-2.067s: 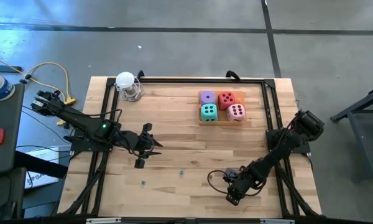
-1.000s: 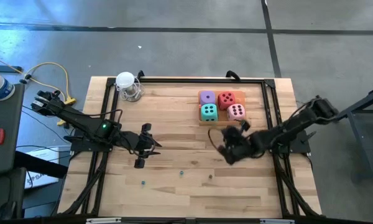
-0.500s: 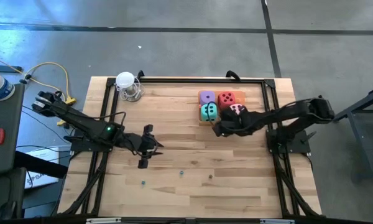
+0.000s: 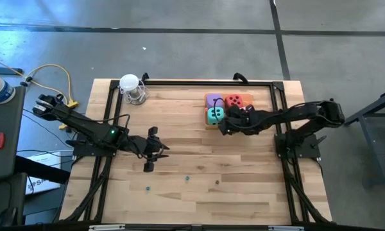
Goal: Pick & Place Dice
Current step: Put the small black die into the the orange bin
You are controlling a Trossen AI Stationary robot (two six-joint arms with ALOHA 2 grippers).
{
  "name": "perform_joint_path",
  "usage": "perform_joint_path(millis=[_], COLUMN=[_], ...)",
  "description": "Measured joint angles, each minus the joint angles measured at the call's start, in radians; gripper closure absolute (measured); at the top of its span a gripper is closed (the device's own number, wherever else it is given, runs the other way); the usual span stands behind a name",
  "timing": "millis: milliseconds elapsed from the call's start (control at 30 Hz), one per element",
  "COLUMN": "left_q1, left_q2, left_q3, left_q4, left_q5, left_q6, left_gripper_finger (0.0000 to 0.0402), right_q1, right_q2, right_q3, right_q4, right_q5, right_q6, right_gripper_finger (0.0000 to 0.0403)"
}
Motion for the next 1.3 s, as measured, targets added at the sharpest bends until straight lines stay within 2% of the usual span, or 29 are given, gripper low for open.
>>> perform_joint_path(millis=[200, 433, 533, 700, 767, 833, 1000, 1067, 1200, 1300], left_q1=[0.0, 0.0, 0.0, 0.003, 0.003, 0.003, 0.001, -0.001, -0.018, -0.036], left_q2=[0.0, 0.0, -0.001, -0.053, -0.093, -0.143, -0.263, -0.302, -0.345, -0.348], left_q3=[-0.001, -0.001, -0.001, -0.002, -0.002, -0.002, -0.002, -0.002, -0.002, -0.002], left_q4=[-0.002, -0.004, -0.004, -0.019, -0.029, -0.045, -0.071, -0.098, -0.173, -0.21], left_q5=[0.001, 0.003, 0.003, 0.003, 0.003, 0.003, 0.003, 0.009, 0.011, 0.01], left_q6=[0.011, 0.015, -0.014, -0.02, -0.019, -0.019, -0.017, -0.017, -0.053, -0.062], left_gripper_finger=[0.0265, 0.0265, 0.0265, 0.0265, 0.0265, 0.0265, 0.0265, 0.0265, 0.0265, 0.0265], right_q1=[0.006, 0.087, 0.138, 0.244, 0.3, 0.35, 0.45, 0.473, 0.487, 0.512], right_q2=[-0.014, -0.081, -0.109, -0.161, -0.175, -0.178, -0.148, -0.113, -0.037, 0.015], right_q3=[0.0, 0.0, 0.0, 0.0, 0.004, 0.036, 0.209, 0.283, 0.446, 0.499], right_q4=[0.076, 0.189, 0.292, 0.597, 0.713, 0.744, 0.667, 0.585, 0.322, 0.148], right_q5=[-0.03, -0.09, -0.159, -0.315, -0.321, -0.306, -0.162, -0.123, -0.111, -0.141], right_q6=[-0.092, -0.179, -0.247, -0.477, -0.547, -0.581, -0.621, -0.636, -0.537, -0.43], right_gripper_finger=[0.0192, 0.0162, 0.0159, 0.0161, 0.0164, 0.0167, 0.0173, 0.0174, 0.0174, 0.0174])
